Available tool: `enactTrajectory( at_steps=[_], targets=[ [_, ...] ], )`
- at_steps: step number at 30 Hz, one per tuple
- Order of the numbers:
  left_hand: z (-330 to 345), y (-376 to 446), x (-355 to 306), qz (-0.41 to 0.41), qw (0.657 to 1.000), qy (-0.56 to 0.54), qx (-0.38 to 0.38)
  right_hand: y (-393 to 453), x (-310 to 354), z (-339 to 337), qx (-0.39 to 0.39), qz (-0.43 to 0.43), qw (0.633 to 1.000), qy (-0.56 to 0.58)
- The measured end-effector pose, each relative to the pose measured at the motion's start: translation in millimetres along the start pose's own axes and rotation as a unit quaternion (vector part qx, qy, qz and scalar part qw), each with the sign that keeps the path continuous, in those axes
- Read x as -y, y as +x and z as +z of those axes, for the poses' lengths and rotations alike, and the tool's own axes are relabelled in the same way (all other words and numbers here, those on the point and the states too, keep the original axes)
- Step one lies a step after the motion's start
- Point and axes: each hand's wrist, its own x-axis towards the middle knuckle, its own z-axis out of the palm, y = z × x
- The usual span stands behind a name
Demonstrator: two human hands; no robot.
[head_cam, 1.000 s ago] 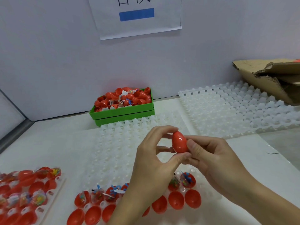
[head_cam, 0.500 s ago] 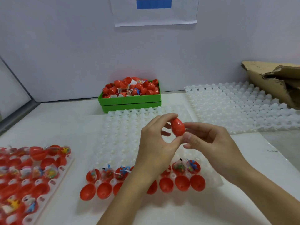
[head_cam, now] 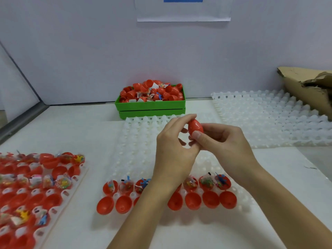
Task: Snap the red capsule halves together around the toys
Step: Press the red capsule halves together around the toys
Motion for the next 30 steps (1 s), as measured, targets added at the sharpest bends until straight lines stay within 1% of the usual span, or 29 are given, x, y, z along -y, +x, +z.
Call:
enactTrajectory(
  at_steps=[2, 4, 7, 10, 13, 16, 17, 20, 21, 22, 23, 24, 25, 26, 27, 28, 29, 30],
  targets=[
    [1.1, -1.5, -0.1, -0.011, 1.0, 0.001, 0.018, 0.6, 0.4, -7.0, -0.007, 0.015, 0.999, 0.028],
    [2.4, -2.5, -1.6, -0.018, 0.999, 0.015, 0.032, 3.9, 1.6, -19.6, -0.029, 0.042, 0.995, 0.08],
    [3.3, -2.2, -2.8, -0.022, 0.999, 0.022, 0.038, 9.7, 1.5, -45.2, -0.072, 0.089, 0.978, 0.177],
    [1.6, -0.6, -2.5, -0.017, 1.0, 0.002, 0.023, 15.7, -2.5, -67.4, -0.122, 0.124, 0.955, 0.238],
    [2.2, 0.6, -3.8, -0.013, 1.0, -0.009, 0.013, 41.2, 1.9, -90.4, -0.174, 0.118, 0.928, 0.307],
    [4.5, 0.6, -6.8, -0.023, 0.999, -0.024, 0.015, 89.0, 20.3, -123.8, -0.211, 0.088, 0.903, 0.363],
    [4.6, 0.7, -7.5, -0.025, 0.999, -0.03, 0.012, 106.6, 28.0, -135.7, -0.235, 0.074, 0.893, 0.375],
    [3.1, 0.6, -10.6, -0.027, 0.999, -0.034, -0.002, 151.5, 52.1, -169.9, -0.347, 0.039, 0.854, 0.386],
    [2.9, 0.7, -11.4, -0.024, 0.999, -0.03, -0.008, 162.5, 55.2, -182.4, -0.381, 0.033, 0.829, 0.408],
    [2.9, 0.5, -11.5, -0.021, 0.999, -0.025, -0.016, 172.3, 59.0, -193.5, -0.405, 0.042, 0.804, 0.434],
    [3.0, 0.8, -10.9, -0.018, 0.999, -0.018, -0.024, 177.7, 60.1, -203.6, -0.411, 0.048, 0.79, 0.453],
    [3.5, 1.3, -9.7, -0.016, 0.999, -0.012, -0.03, 180.3, 59.7, -214.3, -0.41, 0.033, 0.772, 0.484],
    [4.5, 1.6, -8.0, -0.013, 0.999, -0.008, -0.032, 179.0, 58.3, -220.7, -0.43, 0.06, 0.746, 0.505],
    [5.6, 1.7, -6.4, -0.011, 0.999, -0.005, -0.032, 177.7, 54.3, -219.6, -0.442, 0.09, 0.789, 0.417],
    [6.5, 2.1, -5.3, -0.008, 1.0, -0.002, -0.03, 176.5, 48.9, -218.4, -0.413, 0.108, 0.806, 0.41],
    [7.1, 2.4, -4.9, -0.005, 1.0, 0.001, -0.025, 178.7, 43.3, -218.9, -0.36, 0.088, 0.816, 0.443],
    [7.8, 2.7, -4.9, -0.001, 1.0, 0.004, -0.02, 178.8, 40.2, -218.2, -0.318, 0.059, 0.849, 0.418],
    [8.3, 2.8, -4.3, 0.006, 1.0, 0.01, -0.014, 175.1, 33.8, -213.1, -0.291, 0.072, 0.868, 0.395]
  ],
)
